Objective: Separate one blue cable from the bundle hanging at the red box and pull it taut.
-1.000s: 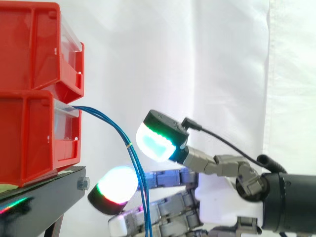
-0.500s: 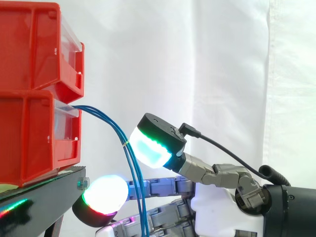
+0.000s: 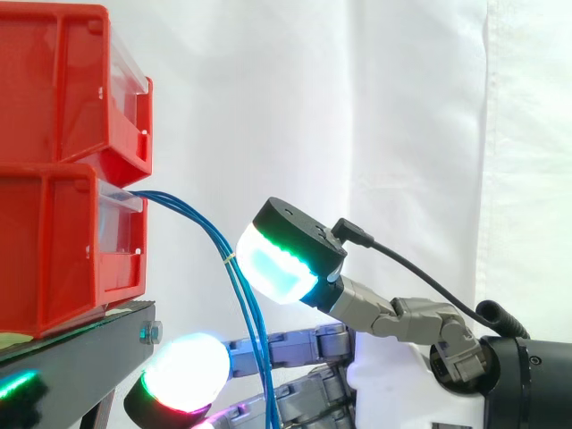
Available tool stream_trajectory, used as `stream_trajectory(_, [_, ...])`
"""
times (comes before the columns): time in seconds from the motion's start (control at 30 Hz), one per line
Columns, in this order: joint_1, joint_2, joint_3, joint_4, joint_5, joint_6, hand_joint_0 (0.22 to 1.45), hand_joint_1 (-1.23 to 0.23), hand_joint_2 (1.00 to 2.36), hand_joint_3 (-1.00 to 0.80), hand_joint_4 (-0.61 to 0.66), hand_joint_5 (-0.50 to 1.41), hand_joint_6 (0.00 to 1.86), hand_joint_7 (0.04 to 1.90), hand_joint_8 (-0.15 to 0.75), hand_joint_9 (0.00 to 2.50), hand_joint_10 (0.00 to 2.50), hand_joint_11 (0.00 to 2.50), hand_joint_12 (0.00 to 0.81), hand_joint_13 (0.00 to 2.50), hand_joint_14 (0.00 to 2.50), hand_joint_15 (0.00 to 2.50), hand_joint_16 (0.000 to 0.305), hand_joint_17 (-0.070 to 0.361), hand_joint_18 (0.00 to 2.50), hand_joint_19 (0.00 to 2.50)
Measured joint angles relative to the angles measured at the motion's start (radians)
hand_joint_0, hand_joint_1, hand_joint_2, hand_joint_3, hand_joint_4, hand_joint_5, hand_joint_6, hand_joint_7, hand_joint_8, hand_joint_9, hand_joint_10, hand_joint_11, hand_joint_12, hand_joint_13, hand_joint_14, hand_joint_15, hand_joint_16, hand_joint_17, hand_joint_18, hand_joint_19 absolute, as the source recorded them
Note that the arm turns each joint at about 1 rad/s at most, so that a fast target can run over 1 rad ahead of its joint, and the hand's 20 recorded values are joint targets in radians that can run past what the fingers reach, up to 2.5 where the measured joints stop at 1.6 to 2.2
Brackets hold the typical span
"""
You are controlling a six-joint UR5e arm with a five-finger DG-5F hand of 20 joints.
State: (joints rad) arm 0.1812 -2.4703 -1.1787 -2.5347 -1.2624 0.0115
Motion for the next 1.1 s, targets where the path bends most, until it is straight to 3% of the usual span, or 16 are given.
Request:
stream_trajectory(0.17, [-0.003,0.020,-0.022,-0.017,-0.013,-0.005,0.48,-0.52,1.00,-0.50,0.21,-0.21,0.70,0.90,0.350,0.88,0.01,0.47,0.407,1.03,0.01,0.34,0.044,0.098,0.58,0.23])
stream_trajectory(0.37, [-0.001,0.053,-0.056,-0.022,-0.001,-0.009,0.50,-0.55,1.00,-0.50,0.19,-0.21,0.70,0.92,0.342,0.88,0.01,0.48,0.403,1.04,0.01,0.36,0.042,0.095,0.57,0.23])
stream_trajectory(0.93, [0.004,0.068,-0.061,-0.022,0.008,-0.010,0.56,-0.59,1.00,-0.50,0.17,-0.20,0.70,0.92,0.324,0.90,0.01,0.50,0.379,1.07,0.01,0.40,0.038,0.085,0.57,0.24])
stream_trajectory(1.1, [0.007,0.071,-0.061,-0.021,0.024,-0.010,0.57,-0.60,1.00,-0.50,0.17,-0.20,0.71,0.91,0.324,0.91,0.01,0.51,0.377,1.08,0.02,0.41,0.037,0.084,0.57,0.24])
